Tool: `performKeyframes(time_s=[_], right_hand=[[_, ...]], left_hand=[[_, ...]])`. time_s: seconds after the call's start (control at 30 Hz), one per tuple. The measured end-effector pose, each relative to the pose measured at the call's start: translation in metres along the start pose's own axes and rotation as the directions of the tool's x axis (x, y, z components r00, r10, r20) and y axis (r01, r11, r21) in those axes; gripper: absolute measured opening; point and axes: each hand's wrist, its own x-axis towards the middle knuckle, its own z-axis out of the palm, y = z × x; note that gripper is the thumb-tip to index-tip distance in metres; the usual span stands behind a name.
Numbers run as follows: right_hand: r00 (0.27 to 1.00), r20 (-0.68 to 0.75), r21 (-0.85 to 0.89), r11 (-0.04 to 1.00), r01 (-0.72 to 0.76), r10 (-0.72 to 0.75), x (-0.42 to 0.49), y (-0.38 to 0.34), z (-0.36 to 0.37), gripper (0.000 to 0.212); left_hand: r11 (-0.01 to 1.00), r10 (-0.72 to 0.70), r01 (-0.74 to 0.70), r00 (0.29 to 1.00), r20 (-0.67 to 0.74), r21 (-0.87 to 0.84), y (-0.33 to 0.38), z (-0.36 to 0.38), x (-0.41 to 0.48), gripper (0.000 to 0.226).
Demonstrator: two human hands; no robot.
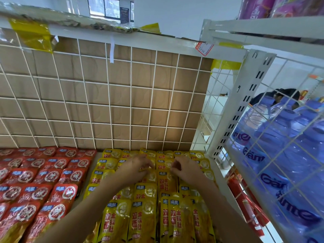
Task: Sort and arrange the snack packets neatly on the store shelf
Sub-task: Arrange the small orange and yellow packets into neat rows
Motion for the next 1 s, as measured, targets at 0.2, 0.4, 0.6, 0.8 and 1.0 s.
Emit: performKeyframes(time_s=[0.2,0.4,0.6,0.8,1.0], right_hand=[[0.999,-0.042,0.034,0.999,-0.012,0.014,-0.027,-0.006,-0.015,0.009],[0.999,0.049,0.036,0.999,-0.005,0.003,-0.071,-0.013,-0.018,0.014],[0.992,0.117,-0.134,0.989,0.056,-0.04,-0.086,-0.018,-0.012,0.036],[0.991,0.13,-0.158,0.986,0.057,-0.036,-0.084,-0.014,-0.003,0.047],[0.991,0.128,-0.098,0.993,0.06,-0.047,-0.078,-0.015,-0.003,0.03]], left_hand=[[0.991,0.123,-0.121,0.991,0.044,-0.053,0.02,0.009,-0.006,0.016],[0.975,0.192,-0.205,0.973,0.13,0.09,0.033,0.025,-0.008,0.023],[0.957,0.188,-0.22,0.967,0.173,0.191,0.041,0.03,-0.002,0.022],[0.959,0.16,-0.202,0.965,0.206,0.2,0.044,0.033,0.001,0.02],[0.978,0.135,-0.163,0.97,0.201,0.132,0.044,0.034,0.002,0.017]])
